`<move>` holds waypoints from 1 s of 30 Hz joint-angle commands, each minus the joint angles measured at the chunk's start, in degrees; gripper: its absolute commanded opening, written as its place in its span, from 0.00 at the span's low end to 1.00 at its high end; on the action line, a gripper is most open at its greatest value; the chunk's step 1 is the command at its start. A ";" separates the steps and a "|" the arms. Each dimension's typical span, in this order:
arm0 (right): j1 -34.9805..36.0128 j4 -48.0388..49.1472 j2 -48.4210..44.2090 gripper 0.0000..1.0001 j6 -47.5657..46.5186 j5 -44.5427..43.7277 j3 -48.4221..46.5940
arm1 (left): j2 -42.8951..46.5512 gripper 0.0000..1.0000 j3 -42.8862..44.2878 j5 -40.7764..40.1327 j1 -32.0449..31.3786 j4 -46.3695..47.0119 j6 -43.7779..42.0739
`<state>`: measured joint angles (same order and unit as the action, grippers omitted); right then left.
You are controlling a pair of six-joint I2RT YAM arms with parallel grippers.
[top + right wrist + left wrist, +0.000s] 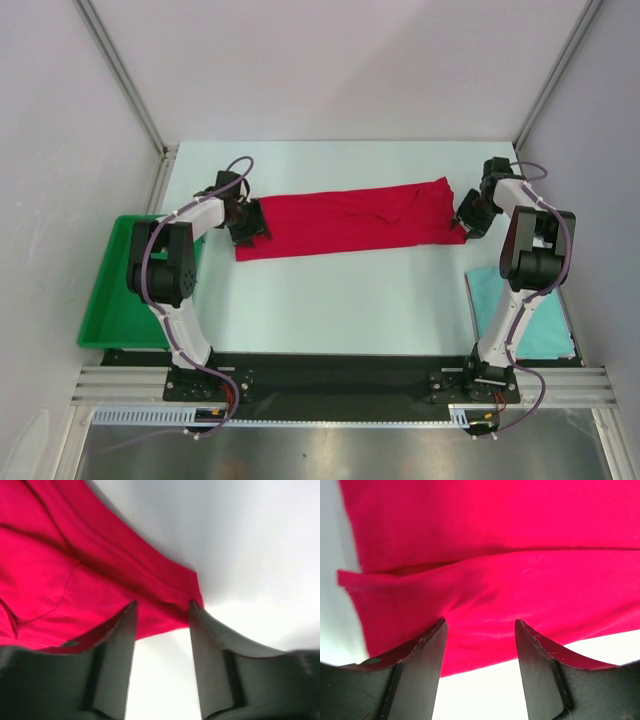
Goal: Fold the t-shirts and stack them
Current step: Fold the tshirt
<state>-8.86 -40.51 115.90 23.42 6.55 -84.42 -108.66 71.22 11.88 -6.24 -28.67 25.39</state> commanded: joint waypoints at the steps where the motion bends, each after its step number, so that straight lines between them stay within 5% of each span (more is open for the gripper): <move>1: 1.92 1.74 -5.06 0.55 -3.03 -4.36 -3.29 | 3.89 0.64 -1.44 -3.97 0.62 -3.15 -3.59; 6: 5.33 2.01 -4.46 0.64 2.32 4.85 -9.53 | 8.55 0.66 -0.12 -1.60 -1.14 -3.77 -3.68; 18: 11.76 17.04 -1.03 0.67 16.83 17.61 -3.20 | 7.59 0.64 -1.25 6.49 -3.52 -0.87 -3.59; 25: 12.47 15.03 0.03 0.64 14.12 14.82 -4.43 | 7.59 0.64 -0.82 7.02 -3.52 -1.22 -3.85; 30: 11.24 12.91 3.72 0.50 9.19 10.51 -10.76 | 8.11 0.56 -1.70 11.82 -3.87 2.37 -2.89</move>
<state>3.07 -27.14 117.99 36.01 19.90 -91.24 -101.69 70.04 18.76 -9.63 -30.52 22.92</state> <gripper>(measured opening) 0.518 0.575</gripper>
